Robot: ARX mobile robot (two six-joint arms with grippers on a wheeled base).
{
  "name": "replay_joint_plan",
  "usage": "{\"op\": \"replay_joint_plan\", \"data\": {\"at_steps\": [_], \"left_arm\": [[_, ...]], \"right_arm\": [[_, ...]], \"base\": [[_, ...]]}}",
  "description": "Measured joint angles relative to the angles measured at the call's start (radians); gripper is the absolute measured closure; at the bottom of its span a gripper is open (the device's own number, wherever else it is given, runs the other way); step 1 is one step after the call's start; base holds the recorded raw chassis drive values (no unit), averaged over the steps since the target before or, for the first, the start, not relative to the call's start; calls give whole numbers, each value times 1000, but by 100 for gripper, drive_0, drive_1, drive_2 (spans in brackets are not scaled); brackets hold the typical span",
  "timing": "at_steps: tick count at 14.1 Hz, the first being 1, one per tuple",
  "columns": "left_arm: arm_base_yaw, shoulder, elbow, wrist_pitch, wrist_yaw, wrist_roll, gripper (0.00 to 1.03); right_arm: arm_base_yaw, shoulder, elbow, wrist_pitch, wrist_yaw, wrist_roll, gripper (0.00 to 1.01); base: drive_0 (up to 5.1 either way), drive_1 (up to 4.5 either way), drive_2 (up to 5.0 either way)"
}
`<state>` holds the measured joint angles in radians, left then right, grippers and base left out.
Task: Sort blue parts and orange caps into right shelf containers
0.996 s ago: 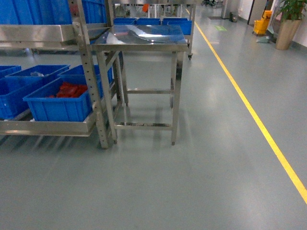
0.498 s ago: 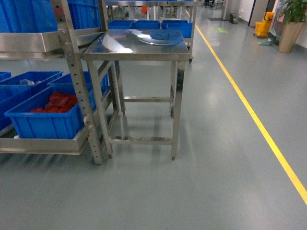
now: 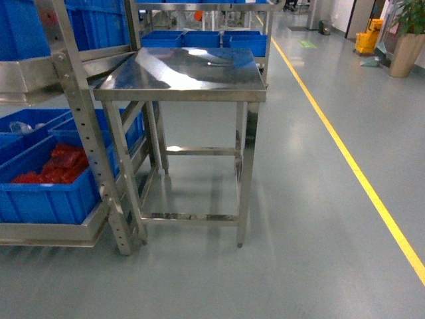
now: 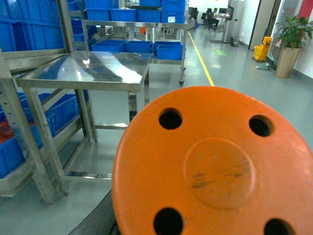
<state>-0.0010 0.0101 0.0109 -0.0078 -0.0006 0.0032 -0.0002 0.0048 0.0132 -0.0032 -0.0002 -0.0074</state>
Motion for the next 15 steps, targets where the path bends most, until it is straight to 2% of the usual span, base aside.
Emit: {"op": "replay_joint_plan", "data": {"at_steps": [15], "left_arm": [[0, 0, 0, -2, 0, 0, 60]], "right_arm": [[0, 0, 0, -4, 0, 0, 57]], "base": [[13, 446, -420]]}}
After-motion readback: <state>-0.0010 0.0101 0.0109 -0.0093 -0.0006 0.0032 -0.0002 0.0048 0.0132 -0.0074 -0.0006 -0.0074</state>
